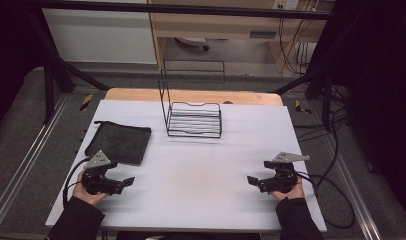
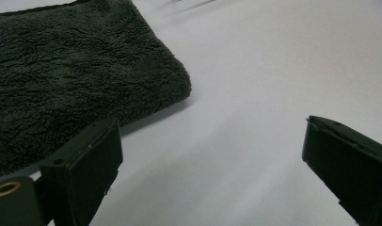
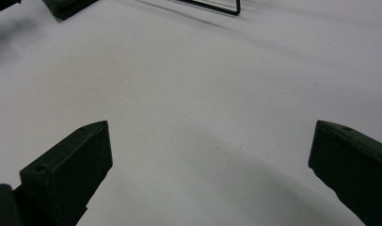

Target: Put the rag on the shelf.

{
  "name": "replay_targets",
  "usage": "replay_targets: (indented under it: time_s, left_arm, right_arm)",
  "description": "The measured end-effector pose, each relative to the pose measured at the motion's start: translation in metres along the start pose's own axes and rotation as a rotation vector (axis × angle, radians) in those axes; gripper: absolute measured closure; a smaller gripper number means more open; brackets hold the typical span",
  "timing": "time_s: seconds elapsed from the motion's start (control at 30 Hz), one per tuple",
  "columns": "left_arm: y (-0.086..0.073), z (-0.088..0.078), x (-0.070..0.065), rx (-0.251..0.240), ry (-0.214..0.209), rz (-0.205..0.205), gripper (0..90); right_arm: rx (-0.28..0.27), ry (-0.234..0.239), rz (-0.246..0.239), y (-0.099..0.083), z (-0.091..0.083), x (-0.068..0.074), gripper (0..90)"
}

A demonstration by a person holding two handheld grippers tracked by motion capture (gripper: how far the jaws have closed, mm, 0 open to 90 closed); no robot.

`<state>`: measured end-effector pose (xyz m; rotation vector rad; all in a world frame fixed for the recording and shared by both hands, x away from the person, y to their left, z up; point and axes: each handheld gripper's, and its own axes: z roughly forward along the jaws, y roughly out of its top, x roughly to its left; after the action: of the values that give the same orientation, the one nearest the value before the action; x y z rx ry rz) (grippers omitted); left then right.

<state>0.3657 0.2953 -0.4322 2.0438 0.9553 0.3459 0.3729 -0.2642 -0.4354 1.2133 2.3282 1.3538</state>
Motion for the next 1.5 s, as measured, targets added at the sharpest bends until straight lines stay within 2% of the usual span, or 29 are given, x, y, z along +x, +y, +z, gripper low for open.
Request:
replay_targets:
  time_s: [0.17,0.43,0.53,0.8,0.9,0.93,1.03,1.17,1.27,1.3,1.33,1.37,1.43,1.47,1.5]
  left_arm:
    - [0.002,0.0,-0.001,0.009,0.005,0.02,5.4]
    - [0.007,-0.001,-0.002,-0.005,0.005,0.008,5.3]
    - [0.014,-0.001,-0.004,-0.01,0.008,0.015,5.7]
    - [0.041,0.007,-0.01,0.021,0.028,0.029,6.3]
    - [0.05,0.014,-0.009,0.03,0.038,0.011,9.1]
    - [0.053,0.021,-0.008,0.042,0.051,0.002,10.7]
    - [0.053,0.027,-0.008,0.062,0.065,0.002,16.6]
    - [0.045,0.037,-0.007,0.098,0.073,0.002,23.6]
    - [0.041,0.042,-0.008,0.121,0.104,0.008,37.9]
    - [0.04,0.043,-0.008,0.118,0.107,0.007,37.9]
    - [0.039,0.045,-0.008,0.123,0.114,0.013,43.4]
    - [0.039,0.047,-0.008,0.131,0.123,0.019,43.4]
    - [0.038,0.05,-0.009,0.138,0.151,0.041,51.6]
    - [0.037,0.051,-0.009,0.138,0.161,0.047,51.6]
    - [0.037,0.052,-0.008,0.142,0.167,0.049,55.8]
  right_arm:
    - [-0.001,0.002,-0.003,0.0,0.0,0.001,0.7]
    - [0.002,-0.004,-0.012,0.002,0.0,0.004,0.7]
    - [0.007,-0.008,-0.014,0.002,0.001,0.004,0.7]
    - [0.011,-0.012,-0.016,0.002,0.002,0.004,0.7]
    - [0.015,-0.014,-0.02,0.002,0.002,0.004,0.7]
    - [0.016,-0.015,-0.021,0.001,0.002,0.004,0.7]
    - [0.017,-0.018,-0.024,0.001,0.002,0.004,0.7]
    - [0.018,-0.023,-0.025,0.001,0.002,0.004,0.8]
    - [0.023,-0.022,-0.023,0.001,0.003,0.005,0.9]
    - [0.023,-0.022,-0.023,0.001,0.003,0.005,0.9]
    - [0.027,-0.024,-0.028,0.001,0.004,0.005,0.9]
    - [0.027,-0.024,-0.028,0.001,0.004,0.005,0.9]
    - [0.026,-0.025,-0.028,0.001,0.004,0.005,1.0]
    - [0.026,-0.025,-0.028,0.001,0.004,0.005,1.0]
    - [0.026,-0.025,-0.027,0.001,0.004,0.005,1.1]
